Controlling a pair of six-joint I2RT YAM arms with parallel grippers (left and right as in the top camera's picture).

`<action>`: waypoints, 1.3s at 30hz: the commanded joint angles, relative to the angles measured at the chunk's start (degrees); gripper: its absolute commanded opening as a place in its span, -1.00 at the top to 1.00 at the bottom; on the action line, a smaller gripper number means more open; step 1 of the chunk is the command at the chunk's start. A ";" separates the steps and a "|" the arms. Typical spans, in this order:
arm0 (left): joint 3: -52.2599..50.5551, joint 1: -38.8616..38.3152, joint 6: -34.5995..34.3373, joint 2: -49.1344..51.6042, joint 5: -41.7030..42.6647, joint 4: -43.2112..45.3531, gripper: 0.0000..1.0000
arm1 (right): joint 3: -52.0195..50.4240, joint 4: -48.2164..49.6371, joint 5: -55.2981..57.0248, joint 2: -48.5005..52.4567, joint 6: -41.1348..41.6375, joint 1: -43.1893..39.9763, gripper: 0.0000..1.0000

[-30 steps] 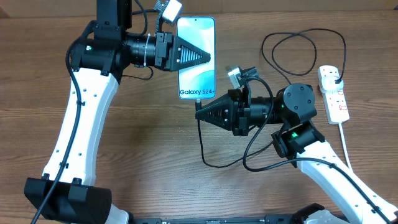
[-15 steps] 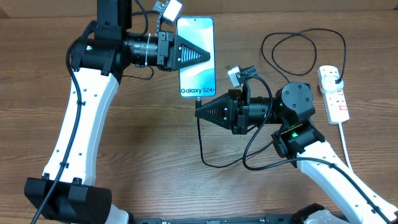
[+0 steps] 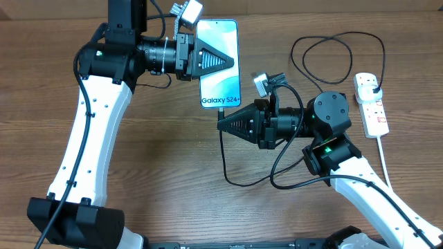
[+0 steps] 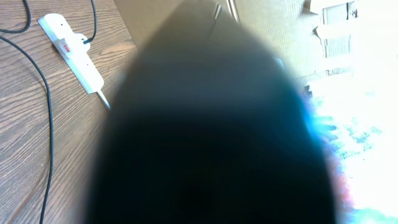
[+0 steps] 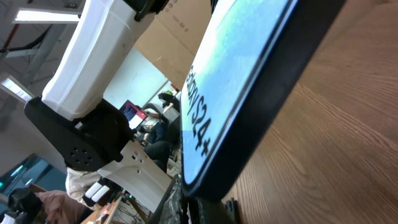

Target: Plug charger to phone and switch on socket

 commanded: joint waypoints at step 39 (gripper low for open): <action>0.44 -0.74 10.47 -0.55 5.95 -0.35 0.92 | 0.00 4.57 7.96 -0.04 5.29 -0.26 0.93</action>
